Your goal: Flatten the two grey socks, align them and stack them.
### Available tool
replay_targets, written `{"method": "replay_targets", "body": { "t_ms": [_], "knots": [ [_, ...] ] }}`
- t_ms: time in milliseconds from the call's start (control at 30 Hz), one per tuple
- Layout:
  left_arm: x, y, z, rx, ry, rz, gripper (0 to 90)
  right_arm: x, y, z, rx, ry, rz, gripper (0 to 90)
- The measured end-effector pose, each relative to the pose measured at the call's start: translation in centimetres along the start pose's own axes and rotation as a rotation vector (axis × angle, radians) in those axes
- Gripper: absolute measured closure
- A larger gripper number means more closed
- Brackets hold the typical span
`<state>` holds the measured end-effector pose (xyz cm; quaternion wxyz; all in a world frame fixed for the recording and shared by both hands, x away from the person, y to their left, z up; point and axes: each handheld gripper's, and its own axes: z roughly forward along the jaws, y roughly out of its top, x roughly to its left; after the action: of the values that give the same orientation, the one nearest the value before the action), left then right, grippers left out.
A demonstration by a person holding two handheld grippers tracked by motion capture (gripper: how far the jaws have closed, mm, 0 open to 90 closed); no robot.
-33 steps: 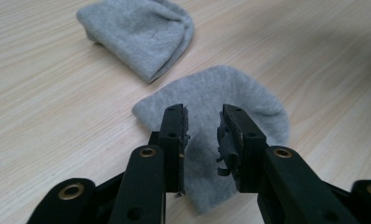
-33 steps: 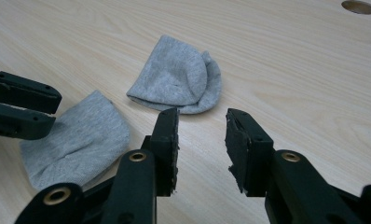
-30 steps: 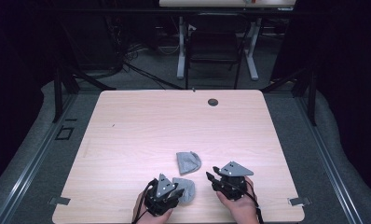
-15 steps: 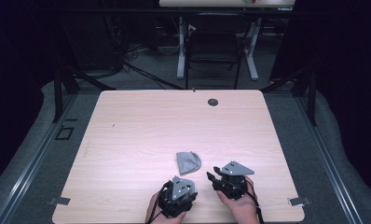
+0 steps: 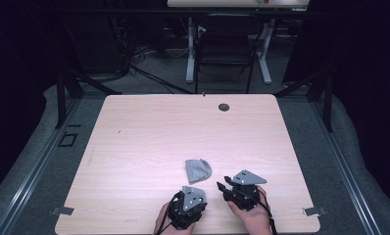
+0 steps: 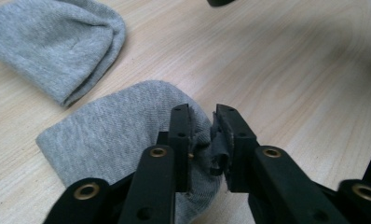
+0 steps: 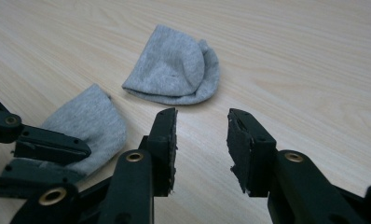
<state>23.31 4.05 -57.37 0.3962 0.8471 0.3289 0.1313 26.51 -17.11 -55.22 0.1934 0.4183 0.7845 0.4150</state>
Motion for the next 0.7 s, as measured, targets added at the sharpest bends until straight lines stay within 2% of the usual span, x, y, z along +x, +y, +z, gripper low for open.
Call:
{"method": "replay_targets", "body": {
  "t_ms": [167, 467, 667, 700],
  "knots": [
    [0.3, 0.0, -0.7, -0.031, -0.007, -0.006, 84.2, 0.2, -0.1, 0.3, 0.005, 0.016, -0.005, 62.6],
    [1.2, 0.4, -1.6, -0.064, -0.023, -0.038, 85.2, 0.6, -0.2, 0.5, 0.023, 0.039, -0.009, 62.7],
    [1.7, 0.6, -2.4, -0.095, -0.025, -0.064, 85.8, 1.3, -0.2, 0.7, 0.036, 0.073, -0.033, 69.2],
    [1.9, 0.6, -2.6, -0.105, -0.024, -0.066, 85.8, 1.6, -0.2, 0.8, 0.043, 0.086, -0.044, 72.6]
  ]
}}
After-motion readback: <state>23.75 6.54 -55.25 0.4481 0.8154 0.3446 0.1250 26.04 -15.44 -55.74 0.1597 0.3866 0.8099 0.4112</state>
